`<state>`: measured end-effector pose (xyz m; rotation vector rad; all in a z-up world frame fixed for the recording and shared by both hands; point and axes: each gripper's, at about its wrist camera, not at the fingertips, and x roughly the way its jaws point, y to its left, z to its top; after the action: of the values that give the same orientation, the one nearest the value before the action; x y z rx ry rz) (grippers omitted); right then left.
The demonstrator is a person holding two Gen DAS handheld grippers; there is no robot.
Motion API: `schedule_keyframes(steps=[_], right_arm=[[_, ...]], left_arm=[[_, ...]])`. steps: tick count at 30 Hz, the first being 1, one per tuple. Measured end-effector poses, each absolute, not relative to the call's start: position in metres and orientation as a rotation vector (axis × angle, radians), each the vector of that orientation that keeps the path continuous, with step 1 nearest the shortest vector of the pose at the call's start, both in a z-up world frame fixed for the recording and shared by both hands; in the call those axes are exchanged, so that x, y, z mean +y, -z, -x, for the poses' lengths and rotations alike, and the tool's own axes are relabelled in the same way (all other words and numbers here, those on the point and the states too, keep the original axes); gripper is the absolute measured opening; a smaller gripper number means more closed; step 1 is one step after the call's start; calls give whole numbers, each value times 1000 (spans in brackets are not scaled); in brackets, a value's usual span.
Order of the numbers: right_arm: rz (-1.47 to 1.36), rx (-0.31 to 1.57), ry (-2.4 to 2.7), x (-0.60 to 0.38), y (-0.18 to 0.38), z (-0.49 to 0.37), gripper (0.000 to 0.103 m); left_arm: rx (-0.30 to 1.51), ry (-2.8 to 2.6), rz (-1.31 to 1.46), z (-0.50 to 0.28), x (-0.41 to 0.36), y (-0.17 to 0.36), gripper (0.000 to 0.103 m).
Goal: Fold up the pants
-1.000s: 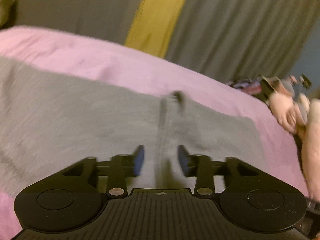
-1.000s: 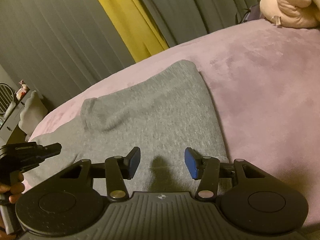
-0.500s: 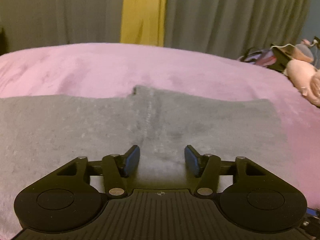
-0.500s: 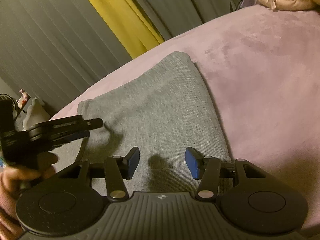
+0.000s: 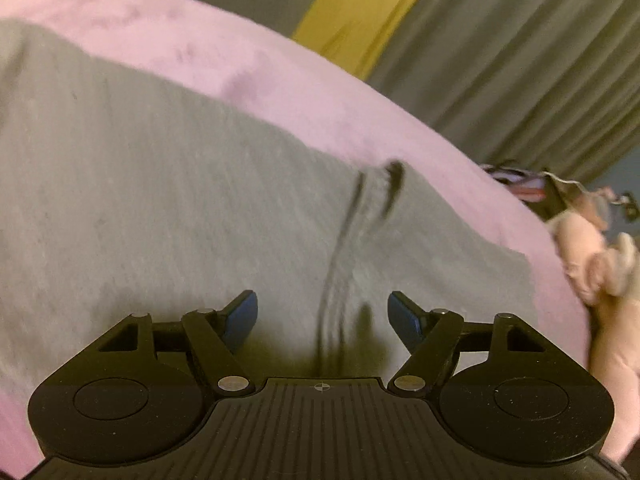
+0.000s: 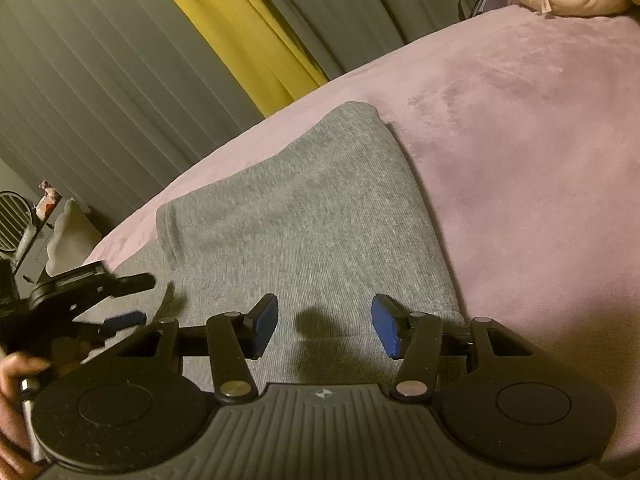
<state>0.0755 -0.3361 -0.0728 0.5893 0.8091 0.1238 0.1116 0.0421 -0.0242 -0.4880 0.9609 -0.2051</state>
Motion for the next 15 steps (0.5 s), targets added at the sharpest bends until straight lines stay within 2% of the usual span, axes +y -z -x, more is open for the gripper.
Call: schedule_keyframes(steps=[6,11,12,13,14,15], right_arm=[[-559,805,-119,-330,68,-72,57],[-523,804,-119,-325,66,-72,62],[-517,805,-119,-325,66,-72,63],[-512,806,-120,-324,66,-72,63],[-508,806,-121,-324,66,-72,63],[-506,806,-121,-323,65,-72,64]], left_arm=[[996,297,437,-98,20,36,75],[995,322,344,-90,-3,36,57],[988,298,310,-89,-6,38,45],[985,280,289,-89,-6,39,38],[983,272,289,-89,-5,40,35],[980,265,305,-89,-3,40,26]])
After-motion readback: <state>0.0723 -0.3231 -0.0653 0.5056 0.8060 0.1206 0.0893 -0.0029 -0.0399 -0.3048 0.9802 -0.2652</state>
